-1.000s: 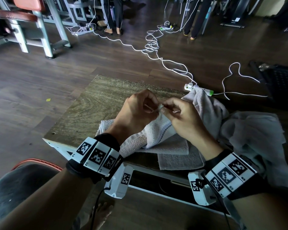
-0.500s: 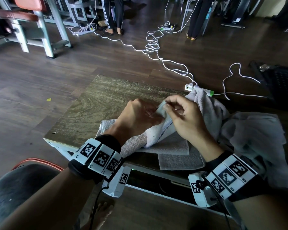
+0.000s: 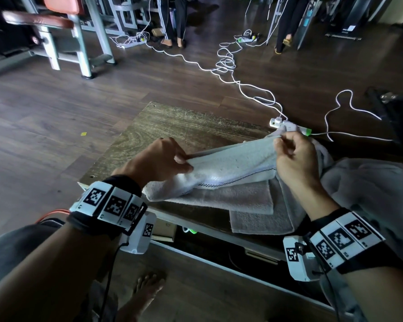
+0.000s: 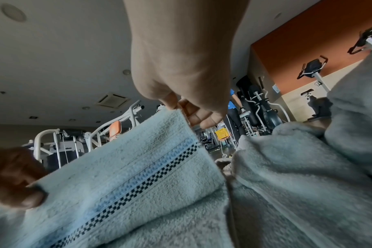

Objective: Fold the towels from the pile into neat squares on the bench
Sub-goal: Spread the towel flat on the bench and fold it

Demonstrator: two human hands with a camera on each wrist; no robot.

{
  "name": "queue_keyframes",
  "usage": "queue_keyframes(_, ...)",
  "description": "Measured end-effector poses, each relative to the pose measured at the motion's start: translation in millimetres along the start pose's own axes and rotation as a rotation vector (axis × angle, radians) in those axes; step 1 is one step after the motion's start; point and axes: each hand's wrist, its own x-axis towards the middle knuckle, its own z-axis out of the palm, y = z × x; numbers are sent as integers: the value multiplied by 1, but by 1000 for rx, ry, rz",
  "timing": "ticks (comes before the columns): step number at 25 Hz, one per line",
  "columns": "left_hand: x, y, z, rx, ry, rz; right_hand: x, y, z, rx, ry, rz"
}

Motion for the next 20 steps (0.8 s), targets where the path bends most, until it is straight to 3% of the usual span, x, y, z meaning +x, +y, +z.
queue_keyframes(3,-12,-17,-8,28,36,-56,-1,1,1,-45,21,51)
queue_keyframes(7,-27,-28,-19,28,81,-28,3,-1,3,-64,34,115)
queue_keyframes(12,-36,-40,-25,-7,67,-69,5,-2,10,-73,-3,163)
queue_keyframes(20,-37,-46,-28,-112,240,-12,3,-1,12,-91,-5,179)
